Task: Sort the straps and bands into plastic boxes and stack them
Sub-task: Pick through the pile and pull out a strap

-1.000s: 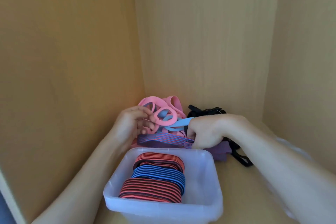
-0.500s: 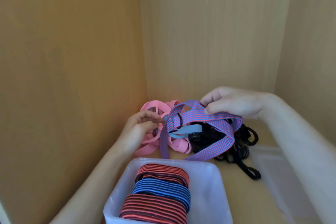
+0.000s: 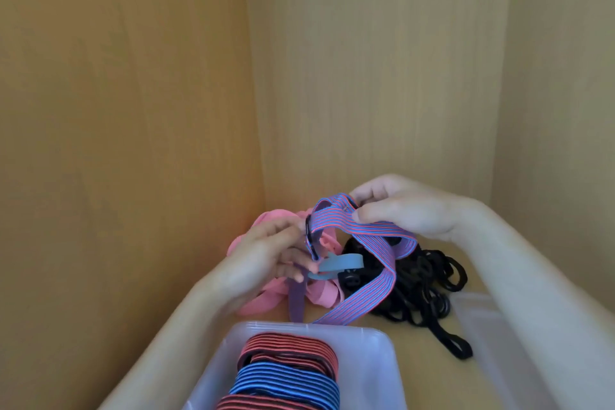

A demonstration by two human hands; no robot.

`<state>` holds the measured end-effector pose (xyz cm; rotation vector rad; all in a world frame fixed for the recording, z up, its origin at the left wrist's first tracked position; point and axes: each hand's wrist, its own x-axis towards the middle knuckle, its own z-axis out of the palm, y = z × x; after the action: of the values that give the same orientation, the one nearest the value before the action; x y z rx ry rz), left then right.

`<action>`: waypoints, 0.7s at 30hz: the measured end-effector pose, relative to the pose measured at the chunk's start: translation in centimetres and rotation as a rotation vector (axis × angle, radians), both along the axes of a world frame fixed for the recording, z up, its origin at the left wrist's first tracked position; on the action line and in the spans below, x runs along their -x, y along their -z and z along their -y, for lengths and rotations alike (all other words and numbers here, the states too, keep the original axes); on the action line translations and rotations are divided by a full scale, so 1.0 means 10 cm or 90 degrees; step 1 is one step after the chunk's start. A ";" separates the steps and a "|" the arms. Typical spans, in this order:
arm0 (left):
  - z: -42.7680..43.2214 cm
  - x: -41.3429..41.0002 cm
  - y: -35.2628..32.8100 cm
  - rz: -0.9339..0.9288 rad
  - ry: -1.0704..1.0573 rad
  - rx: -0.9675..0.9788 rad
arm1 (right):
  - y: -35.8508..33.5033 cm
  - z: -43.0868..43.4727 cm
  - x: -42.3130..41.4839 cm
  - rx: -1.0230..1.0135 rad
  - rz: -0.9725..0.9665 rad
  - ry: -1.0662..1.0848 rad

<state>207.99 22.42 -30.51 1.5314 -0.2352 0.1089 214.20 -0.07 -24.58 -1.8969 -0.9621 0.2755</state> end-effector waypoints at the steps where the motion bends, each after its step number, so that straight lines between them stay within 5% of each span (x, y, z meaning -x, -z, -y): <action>1: 0.01 -0.01 -0.08 0.024 0.003 0.029 | -0.02 0.00 0.01 -0.015 0.011 0.016; 7: 0.04 -0.15 -0.74 0.144 -0.094 0.046 | -0.11 0.08 0.02 -0.110 0.051 0.147; 12: 0.13 -0.27 -1.05 0.242 -0.047 0.032 | -0.16 0.14 0.01 -0.222 0.027 0.233; 17: 0.13 -0.41 -0.96 0.243 0.032 0.064 | -0.16 0.14 -0.04 -0.282 0.042 0.289; 21: 0.10 -0.51 -0.88 0.215 -0.032 0.051 | -0.11 0.12 -0.07 -0.271 -0.016 0.276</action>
<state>213.11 21.41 -21.75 1.4344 -0.4556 0.4134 214.86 -1.25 -23.52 -1.6460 -0.5182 -0.1536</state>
